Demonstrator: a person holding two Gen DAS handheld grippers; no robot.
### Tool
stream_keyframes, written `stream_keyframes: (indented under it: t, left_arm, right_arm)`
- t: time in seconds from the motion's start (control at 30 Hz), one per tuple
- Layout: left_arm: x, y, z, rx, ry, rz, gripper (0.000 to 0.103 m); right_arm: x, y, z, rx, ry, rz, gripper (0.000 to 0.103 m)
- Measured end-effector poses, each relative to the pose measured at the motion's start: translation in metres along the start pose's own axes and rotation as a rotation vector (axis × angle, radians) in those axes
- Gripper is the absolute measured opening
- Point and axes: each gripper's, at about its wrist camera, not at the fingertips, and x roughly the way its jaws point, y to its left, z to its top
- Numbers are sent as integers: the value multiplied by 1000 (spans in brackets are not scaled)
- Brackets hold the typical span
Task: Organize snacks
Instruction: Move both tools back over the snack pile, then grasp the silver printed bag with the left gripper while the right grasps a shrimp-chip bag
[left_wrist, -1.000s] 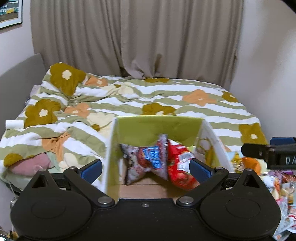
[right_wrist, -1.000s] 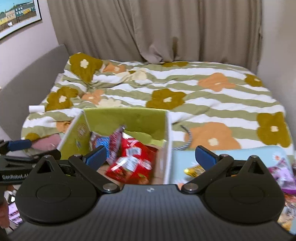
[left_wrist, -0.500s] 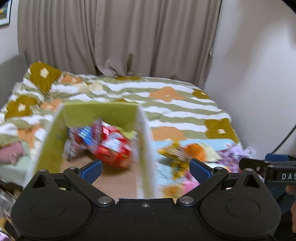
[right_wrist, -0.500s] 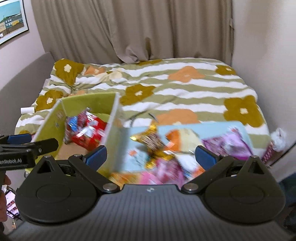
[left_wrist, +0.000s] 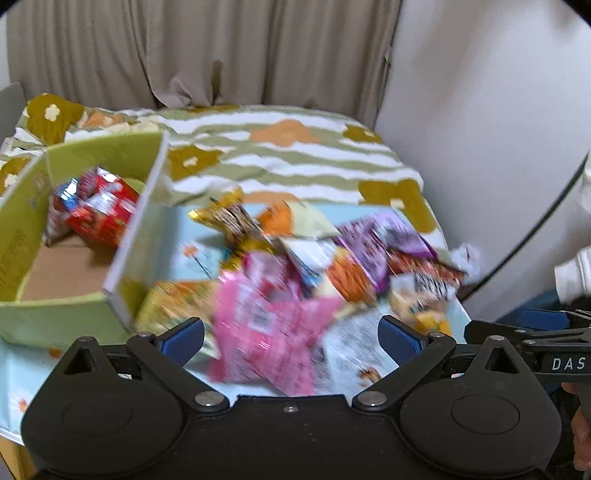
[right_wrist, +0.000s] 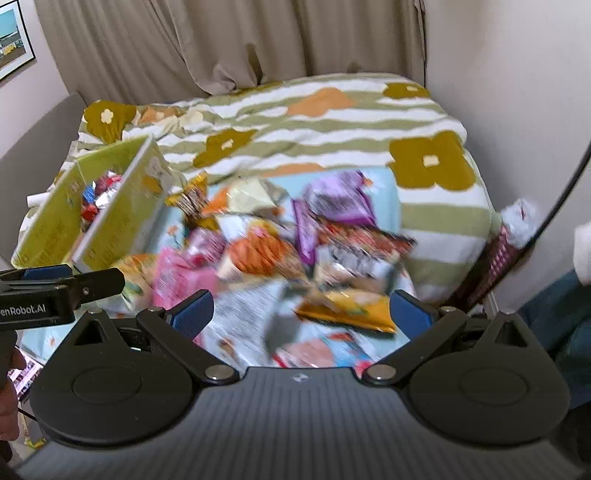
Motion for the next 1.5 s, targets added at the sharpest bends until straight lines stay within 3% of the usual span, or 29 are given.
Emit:
stream_keyframes:
  t: [0.27, 0.67, 0.87, 1.03, 1.33, 1.5]
  left_arm:
    - [39, -45, -11, 82, 79, -15, 96]
    - [97, -74, -21, 159, 168, 23, 88]
    - [116, -73, -29, 189, 216, 64, 83]
    - [125, -67, -36, 189, 251, 67, 68]
    - [116, -57, -33, 165, 237, 19, 65]
    - [114, -41, -27, 89, 251, -41, 64]
  right_arm:
    - [15, -41, -36, 23, 62, 54, 103]
    - [51, -48, -62, -36, 116, 120, 103]
    - [65, -48, -65, -18, 128, 173, 103]
    - [74, -44, -65, -4, 150, 198, 103]
    - [79, -42, -66, -28, 153, 217, 103]
    - [81, -42, -66, -46, 149, 216, 103]
